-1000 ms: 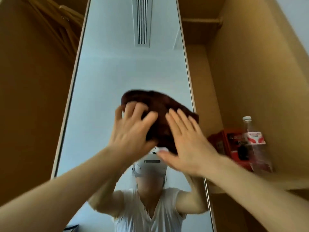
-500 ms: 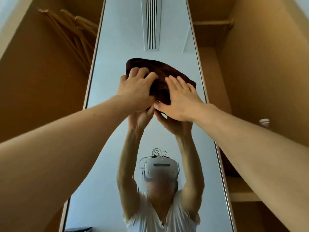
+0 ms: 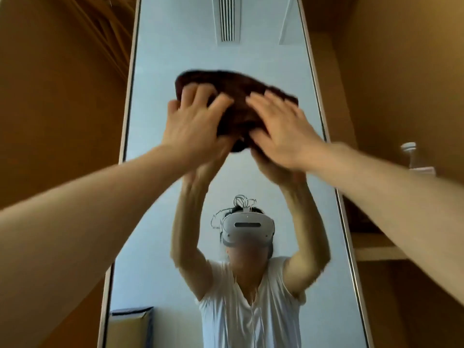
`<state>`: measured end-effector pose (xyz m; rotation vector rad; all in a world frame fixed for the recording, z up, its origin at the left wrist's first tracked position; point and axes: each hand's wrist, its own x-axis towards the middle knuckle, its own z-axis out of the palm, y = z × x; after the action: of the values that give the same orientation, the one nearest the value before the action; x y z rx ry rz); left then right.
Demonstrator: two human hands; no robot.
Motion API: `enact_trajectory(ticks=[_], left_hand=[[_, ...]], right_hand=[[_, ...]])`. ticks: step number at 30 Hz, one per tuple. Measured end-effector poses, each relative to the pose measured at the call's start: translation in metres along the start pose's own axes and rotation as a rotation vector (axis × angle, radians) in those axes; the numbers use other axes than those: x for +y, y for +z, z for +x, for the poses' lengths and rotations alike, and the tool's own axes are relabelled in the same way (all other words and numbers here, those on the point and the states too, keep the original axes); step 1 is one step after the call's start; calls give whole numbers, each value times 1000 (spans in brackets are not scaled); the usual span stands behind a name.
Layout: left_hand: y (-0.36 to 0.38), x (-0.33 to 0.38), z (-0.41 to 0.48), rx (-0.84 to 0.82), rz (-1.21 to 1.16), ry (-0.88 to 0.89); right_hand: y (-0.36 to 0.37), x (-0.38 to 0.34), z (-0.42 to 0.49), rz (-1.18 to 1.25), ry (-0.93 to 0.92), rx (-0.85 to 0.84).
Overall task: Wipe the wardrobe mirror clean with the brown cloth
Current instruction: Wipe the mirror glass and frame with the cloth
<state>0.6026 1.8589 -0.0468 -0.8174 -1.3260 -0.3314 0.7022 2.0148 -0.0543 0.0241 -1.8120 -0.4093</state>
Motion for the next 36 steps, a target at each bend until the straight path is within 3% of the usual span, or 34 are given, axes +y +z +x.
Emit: enact_trajectory(ticks=[3, 6, 12, 16, 22, 26, 29, 32, 36], left_hand=[[3, 0, 29, -2, 17, -78], [7, 6, 6, 70, -15, -71], [19, 25, -88, 184, -82, 107], [18, 13, -79, 165, -42, 217], [5, 14, 28, 48, -12, -57], [8, 24, -9, 131, -66, -32], [18, 38, -62, 206, -147, 91], [21, 34, -60, 191, -121, 171], [13, 36, -9, 130, -82, 28]], right_hand=[[-7, -1, 37, 71, 79, -12], [2, -4, 11, 61, 50, 29], [29, -28, -100, 27, -60, 77], [24, -16, -92, -20, -129, 21], [-7, 1, 14, 25, 116, 38], [2, -7, -23, 40, 60, 50], [20, -12, -91, -8, -45, 101], [24, -4, -98, -29, -64, 108], [5, 11, -43, -80, 25, 107]])
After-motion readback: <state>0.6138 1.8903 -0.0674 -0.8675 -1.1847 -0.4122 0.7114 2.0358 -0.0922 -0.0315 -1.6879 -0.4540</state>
